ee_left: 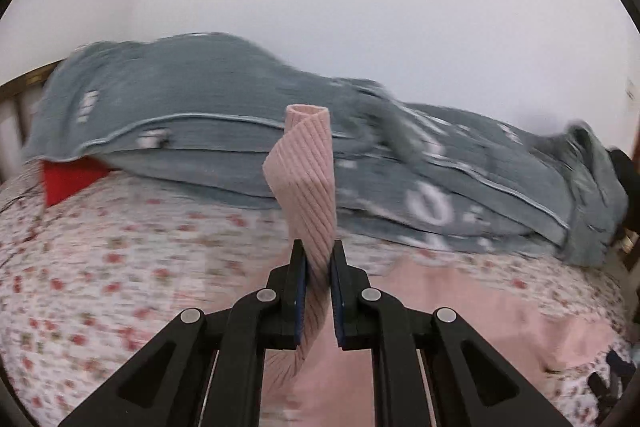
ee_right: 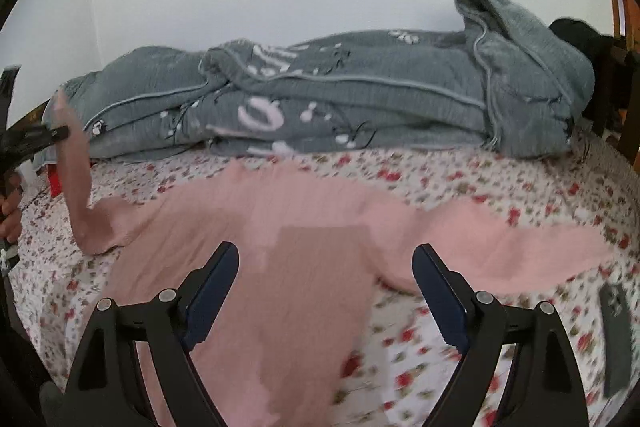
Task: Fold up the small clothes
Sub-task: 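Lift the sleeve and fold it across the sweater body, release left gripper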
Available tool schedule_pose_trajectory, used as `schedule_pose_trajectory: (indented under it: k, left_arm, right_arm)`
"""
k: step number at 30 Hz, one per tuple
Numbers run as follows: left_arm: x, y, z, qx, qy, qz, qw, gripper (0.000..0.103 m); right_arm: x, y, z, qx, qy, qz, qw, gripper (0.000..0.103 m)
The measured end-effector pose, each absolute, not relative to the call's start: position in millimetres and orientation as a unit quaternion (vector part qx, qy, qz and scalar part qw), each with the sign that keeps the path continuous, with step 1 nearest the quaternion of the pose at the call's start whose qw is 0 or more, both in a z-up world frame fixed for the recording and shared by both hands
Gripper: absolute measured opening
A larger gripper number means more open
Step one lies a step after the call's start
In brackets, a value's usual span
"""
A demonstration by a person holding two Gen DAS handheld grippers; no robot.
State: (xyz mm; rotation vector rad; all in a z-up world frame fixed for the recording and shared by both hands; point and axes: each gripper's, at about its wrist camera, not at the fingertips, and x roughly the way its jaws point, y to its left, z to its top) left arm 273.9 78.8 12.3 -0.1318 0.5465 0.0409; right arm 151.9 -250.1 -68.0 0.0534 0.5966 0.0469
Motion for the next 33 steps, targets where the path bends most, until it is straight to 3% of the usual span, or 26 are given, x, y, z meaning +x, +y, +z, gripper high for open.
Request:
schedule_pose_trajectory:
  k: [6,10,15,17,18,20,21,22,33]
  left_arm:
    - [291,-54,-13,-0.016,0.292,-0.044,0.955,0.011]
    - [298,-138,-51,0.016,0.326,-0.084,0.941,0.011]
    - [296,-201,-110,0.06,0.383,-0.115,0.914,0.011]
    - [293,-212,-125,0.075,0.401,-0.121,0.905,0.014]
    - [290,-215,-130,0.081,0.409,-0.128,0.9,0.022]
    - [286,-210,-129,0.079,0.414,-0.136,0.896,0.041]
    - [279,-204,-124,0.077,0.403,-0.131,0.902,0.057]
    - [276,-200,-119,0.079,0.392,-0.123,0.908,0.067]
    - [258,-26,-88,0.037,0.356,0.011,0.934,0.076]
  right_arm:
    - [141,-307,-90,0.047,0.283,0.017,0.958,0.088]
    - [130,-348,-98,0.117,0.283,0.03,0.951,0.088]
    - [119,-367,-102,0.119,0.275,0.019,0.954,0.088]
    - [118,-369,-105,0.113,0.279,0.012,0.954,0.088]
    - [118,-369,-108,0.112,0.282,0.012,0.953,0.088]
    - [119,-366,-111,0.109,0.289,0.012,0.951,0.088]
    - [120,-365,-111,0.106,0.29,0.011,0.951,0.088]
    - [120,-362,-112,0.103,0.291,0.01,0.951,0.088]
    - [127,-327,-113,0.085,0.304,0.021,0.949,0.088]
